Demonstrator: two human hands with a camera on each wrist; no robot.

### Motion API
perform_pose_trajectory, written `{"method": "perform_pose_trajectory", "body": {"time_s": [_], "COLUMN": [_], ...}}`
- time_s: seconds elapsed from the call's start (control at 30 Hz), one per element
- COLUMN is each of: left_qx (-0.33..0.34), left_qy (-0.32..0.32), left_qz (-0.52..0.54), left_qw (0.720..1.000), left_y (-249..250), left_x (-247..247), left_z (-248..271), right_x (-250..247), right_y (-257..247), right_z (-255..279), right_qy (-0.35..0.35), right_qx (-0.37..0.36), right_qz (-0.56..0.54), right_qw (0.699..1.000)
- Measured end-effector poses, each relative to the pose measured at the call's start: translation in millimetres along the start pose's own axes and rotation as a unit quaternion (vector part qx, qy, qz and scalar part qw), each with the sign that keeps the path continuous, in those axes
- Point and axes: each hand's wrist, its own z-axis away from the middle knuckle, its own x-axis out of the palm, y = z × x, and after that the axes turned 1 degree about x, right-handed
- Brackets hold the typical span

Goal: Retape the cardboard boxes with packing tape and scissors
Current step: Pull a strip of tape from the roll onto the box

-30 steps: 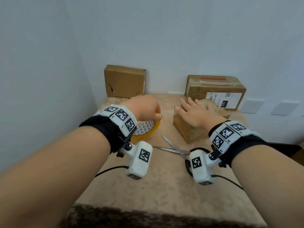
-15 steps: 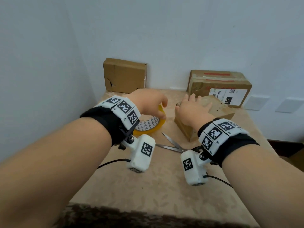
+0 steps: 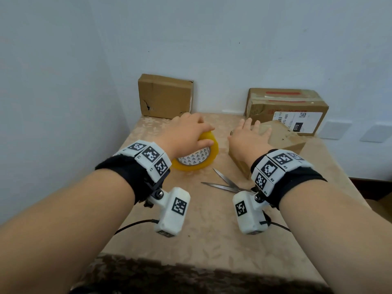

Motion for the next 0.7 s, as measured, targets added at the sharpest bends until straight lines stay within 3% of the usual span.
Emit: {"method": "perform_pose_trajectory", "body": {"time_s": [0.1,0.17,0.27,0.4,0.53,0.6,0.7], "left_qx": [-0.033,-0.040,-0.042,-0.050,-0.070,-0.077,-0.100], "left_qy": [0.038,0.059,0.065,0.036,0.013,0.010,0.000], "left_qz": [-0.038,-0.051,-0.048,-0.062,-0.043,-0.019,0.009], "left_qw": [0.998,0.996,0.996,0.996,0.997,0.997,0.995], "left_y": [6.1,12.5,18.1,27.4,36.4,38.7,41.5], "left_x": [3.4,0.7,-7.3,-9.1,-9.2,-6.9,-1.7], "left_z": [8.5,11.7,12.4,18.4,30.2,34.5,39.2], "right_x": [-13.6,-21.8,-27.9,-27.9,-11.7,-2.0,15.1], "right_y": [10.2,20.1,41.8,67.2,80.6,83.0,82.6], "right_z": [4.8,8.8,22.3,57.6,93.6,105.8,117.9], "right_qy": [-0.047,-0.038,0.060,0.161,0.043,0.038,-0.025], "right_qx": [-0.023,-0.043,-0.084,-0.139,-0.161,-0.153,-0.133], "right_qz": [-0.004,-0.076,-0.173,-0.198,-0.219,-0.221,-0.146], "right_qw": [0.999,0.995,0.979,0.957,0.961,0.963,0.980]}}
